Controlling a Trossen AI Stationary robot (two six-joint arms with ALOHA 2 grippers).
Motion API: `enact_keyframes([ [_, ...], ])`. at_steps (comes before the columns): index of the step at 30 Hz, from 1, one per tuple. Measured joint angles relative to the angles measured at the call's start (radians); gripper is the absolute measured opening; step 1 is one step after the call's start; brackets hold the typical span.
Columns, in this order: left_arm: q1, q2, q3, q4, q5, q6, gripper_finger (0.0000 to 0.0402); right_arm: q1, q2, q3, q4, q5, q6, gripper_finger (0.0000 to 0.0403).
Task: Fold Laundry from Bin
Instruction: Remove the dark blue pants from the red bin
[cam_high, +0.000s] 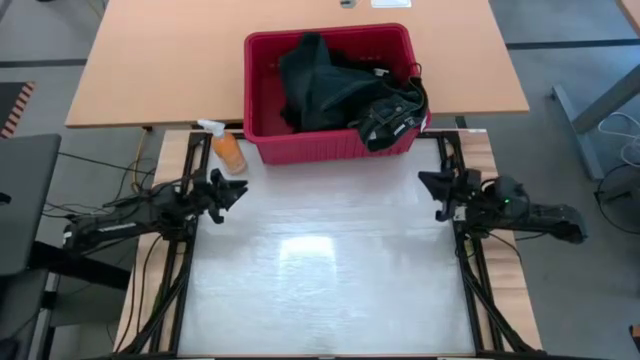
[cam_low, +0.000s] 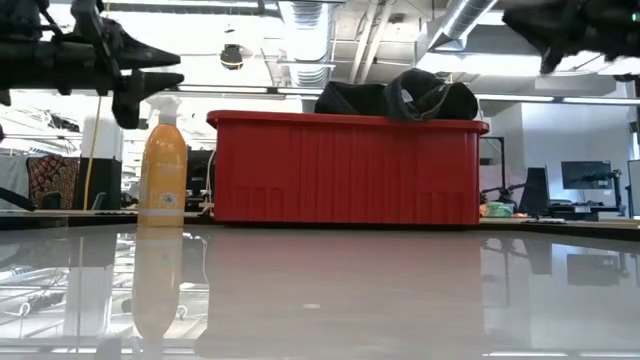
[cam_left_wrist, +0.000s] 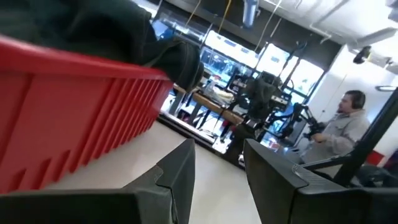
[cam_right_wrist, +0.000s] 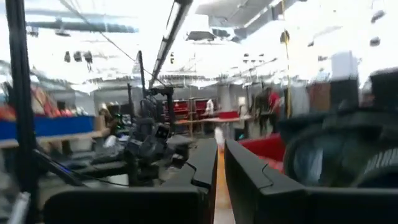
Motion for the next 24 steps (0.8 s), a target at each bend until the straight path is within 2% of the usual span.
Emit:
enact_keyframes([
  [3, 0.0, 0.097, 0.0, 0.092, -0.005, 0.036, 0.0125, 0.0, 0.09, 0.112, -0.116, 0.065, -0.126, 0.0059],
  [8, -0.001, 0.28, 0.001, 0.263, -0.001, 0.081, 0.0125, 0.0, 0.319, 0.381, -0.445, 0.202, -0.287, 0.0064],
  [11, -0.016, 0.379, 0.052, 0.273, 0.015, 0.139, 0.0125, 0.0, 0.467, 0.561, -0.65, 0.272, -0.38, 0.0079],
  [14, -0.049, 0.469, 0.127, 0.23, 0.033, 0.241, 0.0125, 0.0, 0.612, 0.726, -0.809, 0.393, -0.484, 0.0106],
  [16, -0.077, 0.523, 0.178, 0.207, 0.037, 0.331, 0.0125, 0.0, 0.698, 0.818, -0.91, 0.524, -0.542, 0.0131],
  [18, -0.102, 0.569, 0.221, 0.173, 0.037, 0.422, 0.0125, -0.007, 0.779, 0.887, -0.975, 0.655, -0.585, 0.0158],
  [20, -0.121, 0.605, 0.253, 0.141, 0.036, 0.481, 0.0125, -0.025, 0.853, 0.934, -1.045, 0.742, -0.611, 0.0185],
  [22, -0.133, 0.633, 0.278, 0.117, 0.014, 0.51, 0.0125, -0.054, 0.914, 0.97, -1.14, 0.762, -0.6, 0.021],
  [24, -0.139, 0.65, 0.288, 0.101, -0.016, 0.526, 0.0125, -0.093, 0.959, 0.994, -1.247, 0.733, -0.545, 0.0229],
])
